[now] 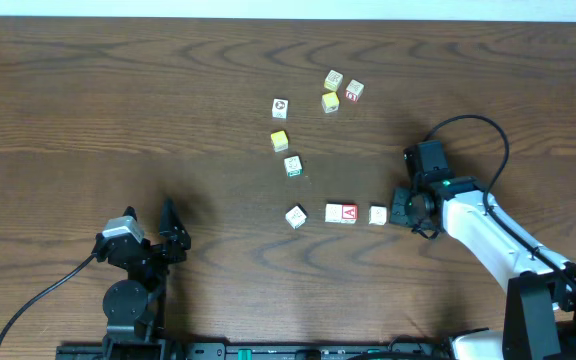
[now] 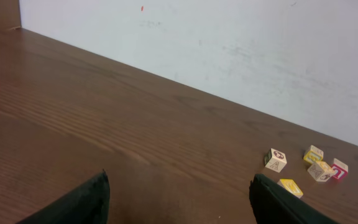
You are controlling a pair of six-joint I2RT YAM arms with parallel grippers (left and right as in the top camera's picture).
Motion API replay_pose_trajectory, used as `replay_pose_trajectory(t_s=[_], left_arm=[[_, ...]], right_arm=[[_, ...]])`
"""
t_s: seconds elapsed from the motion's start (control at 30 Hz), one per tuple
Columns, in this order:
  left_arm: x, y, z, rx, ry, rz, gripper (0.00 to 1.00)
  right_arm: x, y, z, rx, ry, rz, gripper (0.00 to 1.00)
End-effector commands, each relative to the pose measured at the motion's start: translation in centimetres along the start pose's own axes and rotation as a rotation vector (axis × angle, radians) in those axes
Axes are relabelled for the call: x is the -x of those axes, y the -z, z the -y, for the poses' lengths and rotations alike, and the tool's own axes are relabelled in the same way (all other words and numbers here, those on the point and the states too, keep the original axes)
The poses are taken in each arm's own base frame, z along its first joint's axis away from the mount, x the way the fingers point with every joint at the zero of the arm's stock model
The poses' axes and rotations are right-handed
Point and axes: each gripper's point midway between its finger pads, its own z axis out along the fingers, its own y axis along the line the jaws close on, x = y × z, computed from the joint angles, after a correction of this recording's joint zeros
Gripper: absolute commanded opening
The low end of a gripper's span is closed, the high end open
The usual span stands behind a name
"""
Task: Lift 5 blocks
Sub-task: 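Push the 4 block left against the A block with the right gripper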
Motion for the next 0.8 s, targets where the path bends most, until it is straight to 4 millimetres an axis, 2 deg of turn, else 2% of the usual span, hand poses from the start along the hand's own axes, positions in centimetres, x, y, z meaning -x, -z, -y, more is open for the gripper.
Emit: replay_pose_trajectory(t_s=[0.0, 0.23, 0.77], left_arm=[[-1.5, -0.1, -0.8, 0.031, -0.005, -0.044, 0.72], [-1.5, -0.1, -0.8, 0.031, -0.005, -0.044, 0.73], [-1.5, -0.1, -0.8, 0.031, -0.005, -0.044, 0.72]], right_arm=[[-0.8, -0.1, -1.3, 0.027, 0.033, -0.025, 0.01], [-1.6, 0.0, -2.7, 0.036, 0.088, -0.029, 0.02], [-1.7, 0.1, -3.7, 0.050, 0.122, -0.017, 0.01]])
